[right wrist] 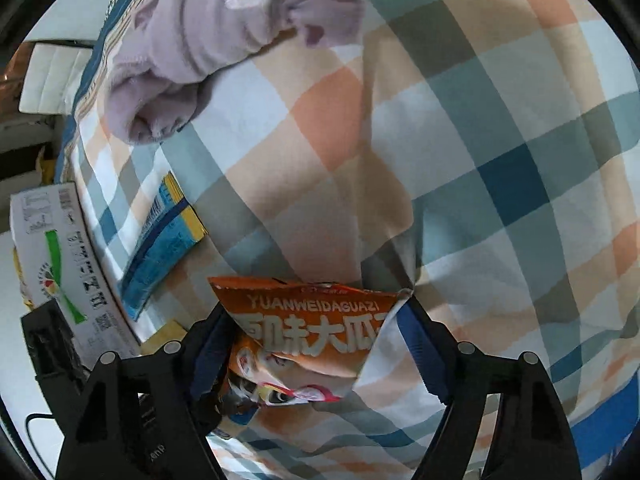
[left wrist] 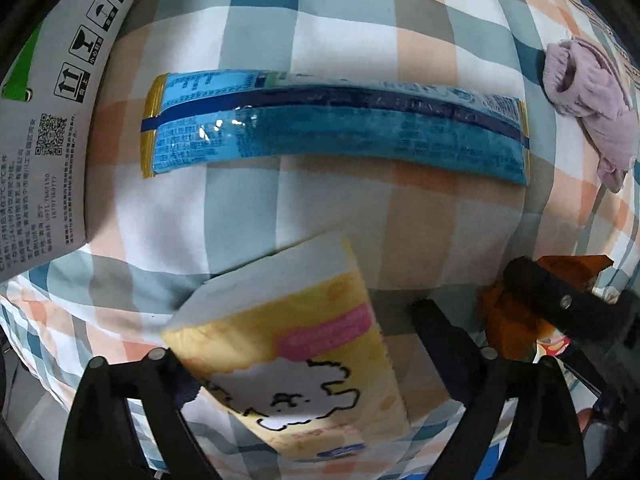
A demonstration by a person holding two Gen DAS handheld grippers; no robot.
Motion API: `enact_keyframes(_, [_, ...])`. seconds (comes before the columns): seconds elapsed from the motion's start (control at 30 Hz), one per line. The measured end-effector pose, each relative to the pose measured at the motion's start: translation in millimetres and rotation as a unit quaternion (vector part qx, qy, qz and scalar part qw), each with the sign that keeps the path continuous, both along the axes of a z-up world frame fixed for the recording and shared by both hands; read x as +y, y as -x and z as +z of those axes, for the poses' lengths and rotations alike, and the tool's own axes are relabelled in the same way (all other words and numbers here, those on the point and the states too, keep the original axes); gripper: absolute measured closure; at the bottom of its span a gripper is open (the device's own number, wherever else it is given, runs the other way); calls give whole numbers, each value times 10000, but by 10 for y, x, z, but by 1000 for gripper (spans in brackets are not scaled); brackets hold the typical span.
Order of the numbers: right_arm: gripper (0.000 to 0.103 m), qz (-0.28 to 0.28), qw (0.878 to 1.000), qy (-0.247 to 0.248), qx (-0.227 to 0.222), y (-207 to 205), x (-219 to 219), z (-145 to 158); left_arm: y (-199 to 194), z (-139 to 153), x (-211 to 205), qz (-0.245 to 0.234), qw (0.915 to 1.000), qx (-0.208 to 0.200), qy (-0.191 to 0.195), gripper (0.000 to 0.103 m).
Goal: Organize soft objects
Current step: 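Grasp the yellow tissue pack with the left tool while the right tool grasps the orange seed bag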
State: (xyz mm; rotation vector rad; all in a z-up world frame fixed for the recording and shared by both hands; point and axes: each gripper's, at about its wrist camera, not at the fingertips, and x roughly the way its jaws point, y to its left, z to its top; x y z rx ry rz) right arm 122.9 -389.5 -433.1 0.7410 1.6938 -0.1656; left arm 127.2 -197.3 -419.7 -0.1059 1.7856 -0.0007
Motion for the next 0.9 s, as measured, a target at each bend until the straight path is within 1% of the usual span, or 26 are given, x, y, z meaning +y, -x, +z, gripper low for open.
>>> enact_keyframes(0.1, [22, 207, 9997, 117, 56, -5, 82, 9, 83, -27, -166, -2, 9999, -165, -12, 2])
enact_keyframes(0.23, [22, 371, 9992, 157, 50, 2, 138, 51, 202, -14, -330, 41, 9995, -306, -66, 0])
enact_keyframes(0.27, [22, 393, 9991, 165, 59, 7, 131, 58, 249, -6, -314, 35, 9995, -287, -83, 0])
enact_keyframes(0.33, [22, 437, 9988, 187, 72, -6, 135, 64, 226, -48, -358, 6, 9999, -141, -84, 0])
enact_keyframes(0.4, [22, 479, 9986, 198, 95, -27, 148, 56, 196, -51, -335, 124, 9999, -13, 18, 1])
enact_keyframes(0.43, [22, 490, 9986, 195, 104, -25, 147, 49, 184, -46, -319, 177, 9998, -18, 65, 1])
enact_keyframes(0.5, [22, 454, 9988, 171, 109, -70, 150, 16, 211, -23, -302, 247, 9996, -47, 97, 7])
enact_keyframes(0.57, [22, 439, 9988, 72, 196, -70, 155, -28, 243, 16, -309, 211, 9997, -92, -32, 24])
enact_keyframes(0.6, [22, 465, 9987, 70, 206, -84, 130, -27, 260, 31, -312, 192, 9997, -115, -59, 27])
enact_keyframes(0.63, [22, 497, 9985, 74, 212, -82, 145, -38, 288, 45, -324, 171, 9997, -139, -99, 33])
enact_keyframes(0.67, [25, 505, 9985, 62, 217, -118, 157, -60, 325, 61, -334, 171, 9997, -163, -83, 34])
enact_keyframes(0.73, [26, 487, 9985, 97, 239, -118, 193, -76, 372, 106, -302, 144, 9997, -202, -53, 35])
enact_keyframes(0.8, [35, 527, 9981, 210, 234, -134, 236, -45, 422, 130, -323, 90, 9997, -221, -29, 35])
enact_keyframes(0.9, [45, 588, 9974, 352, 217, -154, 267, 33, 500, 208, -209, 75, 9997, -244, 60, 36])
